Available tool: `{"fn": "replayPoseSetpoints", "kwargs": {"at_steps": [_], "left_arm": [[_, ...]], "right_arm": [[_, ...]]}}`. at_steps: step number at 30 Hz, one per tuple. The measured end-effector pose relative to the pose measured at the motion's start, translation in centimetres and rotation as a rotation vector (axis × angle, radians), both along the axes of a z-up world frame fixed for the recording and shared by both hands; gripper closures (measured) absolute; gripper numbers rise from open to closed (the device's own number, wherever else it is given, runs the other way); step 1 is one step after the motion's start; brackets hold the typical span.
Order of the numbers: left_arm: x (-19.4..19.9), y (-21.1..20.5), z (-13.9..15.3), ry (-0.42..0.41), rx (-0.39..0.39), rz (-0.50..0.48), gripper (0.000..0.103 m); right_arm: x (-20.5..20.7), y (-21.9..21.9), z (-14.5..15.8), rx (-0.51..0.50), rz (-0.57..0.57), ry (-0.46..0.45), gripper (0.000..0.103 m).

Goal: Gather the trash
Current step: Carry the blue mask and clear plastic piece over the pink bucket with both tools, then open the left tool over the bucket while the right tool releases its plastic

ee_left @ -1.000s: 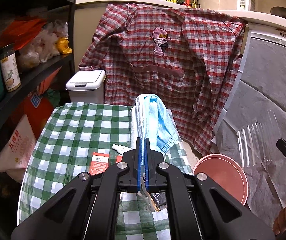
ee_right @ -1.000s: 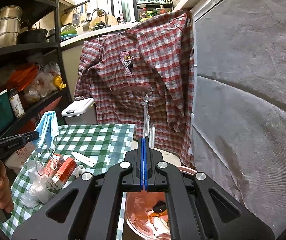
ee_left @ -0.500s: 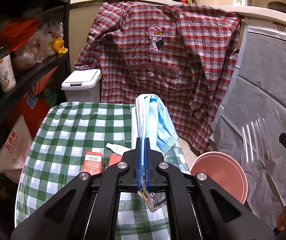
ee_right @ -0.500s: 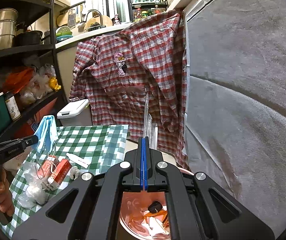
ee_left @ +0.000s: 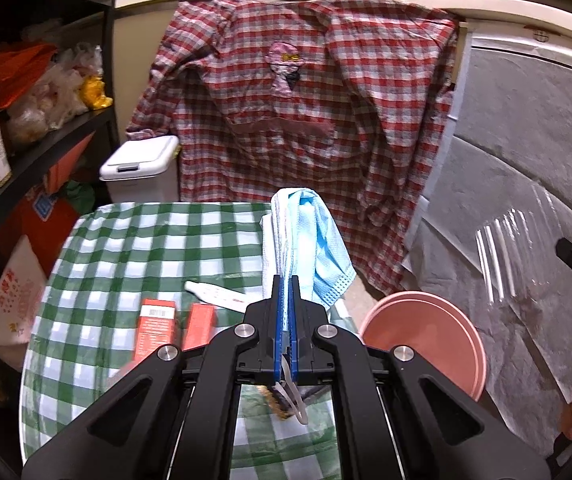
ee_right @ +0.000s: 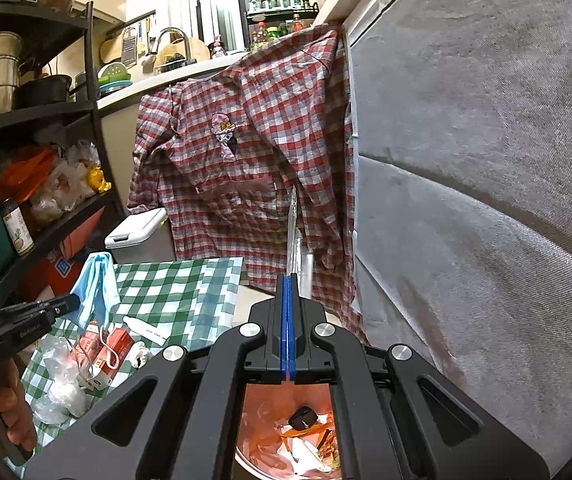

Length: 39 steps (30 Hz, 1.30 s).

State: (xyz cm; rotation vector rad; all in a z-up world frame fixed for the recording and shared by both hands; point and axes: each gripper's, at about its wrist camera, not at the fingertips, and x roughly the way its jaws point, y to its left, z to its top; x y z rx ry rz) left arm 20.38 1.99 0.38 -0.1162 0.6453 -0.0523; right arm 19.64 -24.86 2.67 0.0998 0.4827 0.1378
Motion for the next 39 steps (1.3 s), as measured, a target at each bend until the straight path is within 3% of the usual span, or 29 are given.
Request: {"fn": "replayPoseSetpoints", "kwargs": {"at_steps": [10, 22, 27, 29, 31, 39], "left_arm": [[0.7, -3.8, -1.5, 0.036, -0.057, -0.147, 0.1], [1.8, -9.1, -3.1, 0.092, -0.053, -0.258, 0.1], [2.3, -10.5, -3.4, 0.113, -0.059, -0.287, 0.099], [2.4, -10.7, -3.4, 0.116, -0.062, -0.293, 0.089], [2.3, -10.7, -3.2, 0.112, -0.068, -0.291, 0.086], [2.2, -10.1, -2.6, 0.096, -0.077, -0.281, 0.086]], "right_arm": [[0.9, -0.6, -0.5, -0.008, 0.002, 0.041, 0.103], [2.1, -1.3, -1.3, 0.003, -0.012, 0.087, 0.102], [2.5, -1.2, -1.6, -0.006, -0.008, 0.102, 0.098], [2.8, -1.3, -1.8, 0.0, -0.011, 0.117, 0.086], [2.9, -1.5, -1.9, 0.007, -0.024, 0.121, 0.075], [2.8, -1.1, -1.6, 0.013, -0.025, 0.107, 0.075]]}}
